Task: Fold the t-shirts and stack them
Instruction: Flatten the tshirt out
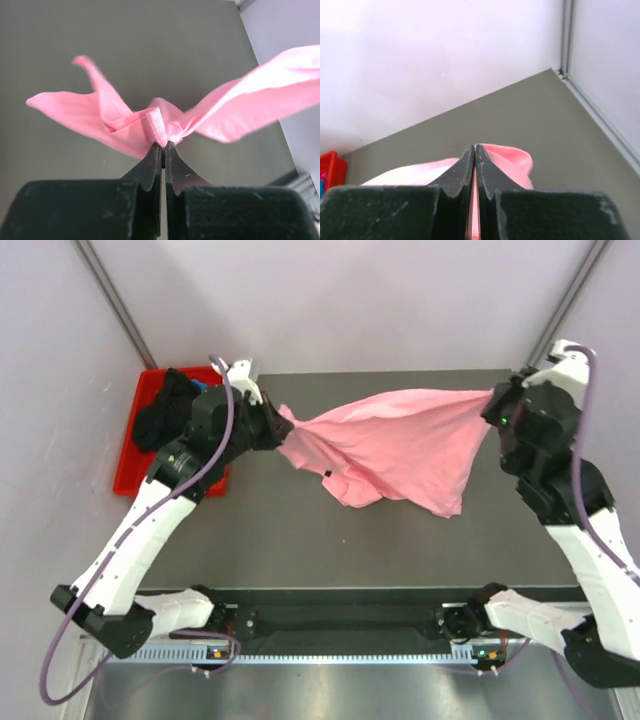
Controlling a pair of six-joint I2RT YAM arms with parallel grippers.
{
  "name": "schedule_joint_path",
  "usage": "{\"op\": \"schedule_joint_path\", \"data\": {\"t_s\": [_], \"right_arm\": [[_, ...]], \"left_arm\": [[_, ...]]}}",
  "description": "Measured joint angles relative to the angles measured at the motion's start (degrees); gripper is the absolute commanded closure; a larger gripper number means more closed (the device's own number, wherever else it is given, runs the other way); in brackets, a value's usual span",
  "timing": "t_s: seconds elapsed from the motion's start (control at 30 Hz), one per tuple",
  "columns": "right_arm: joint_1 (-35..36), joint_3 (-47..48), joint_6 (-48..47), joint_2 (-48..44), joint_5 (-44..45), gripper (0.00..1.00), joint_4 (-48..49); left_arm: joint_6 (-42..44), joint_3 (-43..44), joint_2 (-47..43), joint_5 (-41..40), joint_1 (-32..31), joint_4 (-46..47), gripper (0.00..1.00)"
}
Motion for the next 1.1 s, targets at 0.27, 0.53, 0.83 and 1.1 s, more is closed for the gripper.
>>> {"op": "schedule_joint_path", "data": {"t_s": [0.27,0.53,0.83,1.1], "right_arm": [[-0.22,-12.31,2.34,-13.44,1.38,1.00,-8.22],[-0.33,-29.09,9.84,-15.13,1.53,1.00,-17.57],[-0.35,-29.46,11.15,-15.54,4.09,1.00,-19.50],[-0.35,-31.10,10.88,-17.81,0.42,1.00,-17.92]], "left_arm": [[-1.16,-12.85,-2.75,3.67,-5.97,-4.11,1.00],[-6.82,-30.25,8.61,14.71,-10.08,7.26,0.71],[-8.09,-30.05,8.85,15.80,-8.70,11.76,0.46],[-4.83,-30.27,8.39,9.49,7.85,13.42,0.50]]}}
